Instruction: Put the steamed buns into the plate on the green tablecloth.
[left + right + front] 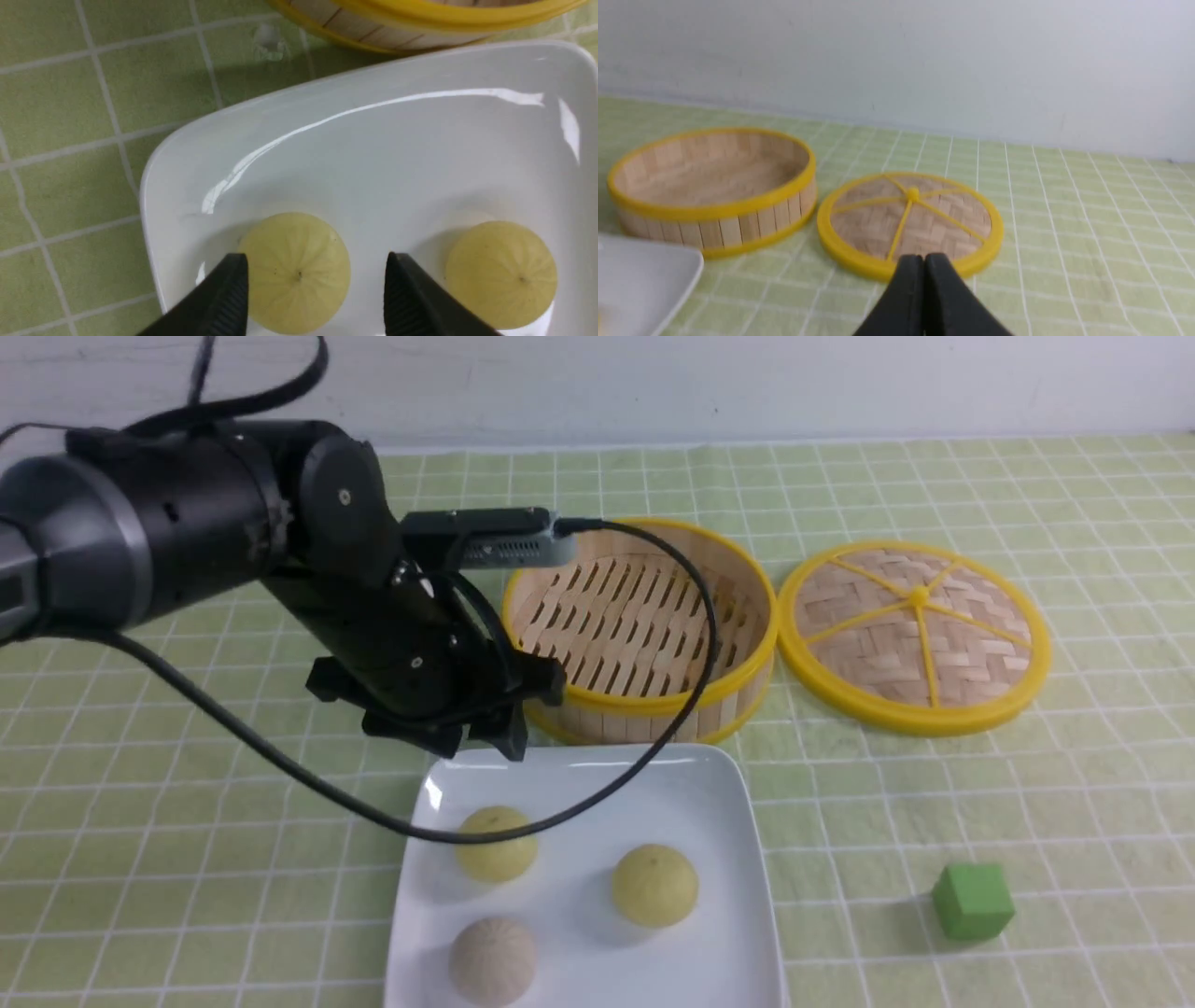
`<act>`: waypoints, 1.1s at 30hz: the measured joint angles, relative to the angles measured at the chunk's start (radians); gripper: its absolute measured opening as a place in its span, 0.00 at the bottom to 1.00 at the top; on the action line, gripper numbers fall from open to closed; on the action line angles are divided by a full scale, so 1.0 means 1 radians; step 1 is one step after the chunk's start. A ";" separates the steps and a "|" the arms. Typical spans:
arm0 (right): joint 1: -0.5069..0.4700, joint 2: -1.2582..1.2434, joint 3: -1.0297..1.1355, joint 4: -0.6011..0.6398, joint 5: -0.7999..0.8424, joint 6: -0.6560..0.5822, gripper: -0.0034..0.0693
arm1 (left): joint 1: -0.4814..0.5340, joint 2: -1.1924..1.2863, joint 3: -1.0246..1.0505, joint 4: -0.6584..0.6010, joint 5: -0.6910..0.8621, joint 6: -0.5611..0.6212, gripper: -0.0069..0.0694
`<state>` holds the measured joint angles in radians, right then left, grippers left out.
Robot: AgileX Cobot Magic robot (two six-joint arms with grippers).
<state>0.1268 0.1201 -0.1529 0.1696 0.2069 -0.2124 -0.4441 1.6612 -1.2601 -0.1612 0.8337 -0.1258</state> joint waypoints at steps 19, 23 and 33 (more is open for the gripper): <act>-0.083 -0.132 0.178 -0.126 0.164 -0.003 0.08 | 0.000 -0.325 0.002 0.059 0.146 -0.026 0.11; -0.083 -0.132 0.178 -0.135 0.165 -0.004 0.08 | 0.000 -0.419 0.002 0.106 0.231 -0.026 0.09; -0.083 -0.132 0.177 -0.137 0.167 0.001 0.09 | 0.000 -0.614 0.120 0.186 0.246 -0.070 0.09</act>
<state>0.0436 -0.0121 0.0244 0.0323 0.3735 -0.2109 -0.4441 1.0473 -1.1399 0.0246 1.0795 -0.1954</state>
